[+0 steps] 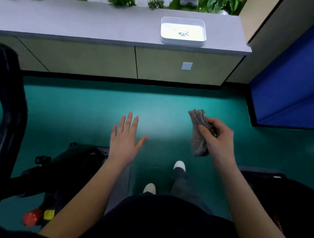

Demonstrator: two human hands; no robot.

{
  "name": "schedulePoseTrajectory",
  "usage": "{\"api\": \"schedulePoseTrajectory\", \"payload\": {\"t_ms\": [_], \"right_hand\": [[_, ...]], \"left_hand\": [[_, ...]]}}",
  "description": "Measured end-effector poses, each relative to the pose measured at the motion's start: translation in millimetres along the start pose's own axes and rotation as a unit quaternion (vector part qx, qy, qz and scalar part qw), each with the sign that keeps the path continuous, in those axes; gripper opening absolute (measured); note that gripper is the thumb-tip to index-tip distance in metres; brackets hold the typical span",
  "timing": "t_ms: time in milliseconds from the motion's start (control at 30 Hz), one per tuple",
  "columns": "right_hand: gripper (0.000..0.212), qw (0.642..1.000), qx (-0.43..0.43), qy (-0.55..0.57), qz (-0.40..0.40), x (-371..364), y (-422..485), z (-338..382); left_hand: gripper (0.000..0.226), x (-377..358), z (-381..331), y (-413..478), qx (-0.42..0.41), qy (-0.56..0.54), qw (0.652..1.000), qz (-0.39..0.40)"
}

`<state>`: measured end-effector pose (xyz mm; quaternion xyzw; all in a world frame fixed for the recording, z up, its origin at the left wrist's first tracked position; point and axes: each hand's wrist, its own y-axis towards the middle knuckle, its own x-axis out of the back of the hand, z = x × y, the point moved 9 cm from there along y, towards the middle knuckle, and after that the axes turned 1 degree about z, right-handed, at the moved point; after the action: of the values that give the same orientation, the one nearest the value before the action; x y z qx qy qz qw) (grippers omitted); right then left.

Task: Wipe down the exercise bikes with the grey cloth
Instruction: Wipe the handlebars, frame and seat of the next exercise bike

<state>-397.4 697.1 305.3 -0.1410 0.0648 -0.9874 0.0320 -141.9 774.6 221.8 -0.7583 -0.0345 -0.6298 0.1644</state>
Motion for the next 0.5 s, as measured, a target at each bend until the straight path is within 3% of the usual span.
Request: {"api": "schedulePoseTrajectory", "payload": {"t_ms": [267, 500], "right_hand": [[0.022, 0.995, 0.032, 0.001, 0.096, -23, 142, 25], [0.02, 0.991, 0.025, 0.004, 0.129, -12, 271, 47]], "left_hand": [[0.075, 18, -25, 105, 0.08, -0.013, 0.997, -0.018], [0.077, 34, -52, 188, 0.134, 0.002, 0.991, -0.022]]}}
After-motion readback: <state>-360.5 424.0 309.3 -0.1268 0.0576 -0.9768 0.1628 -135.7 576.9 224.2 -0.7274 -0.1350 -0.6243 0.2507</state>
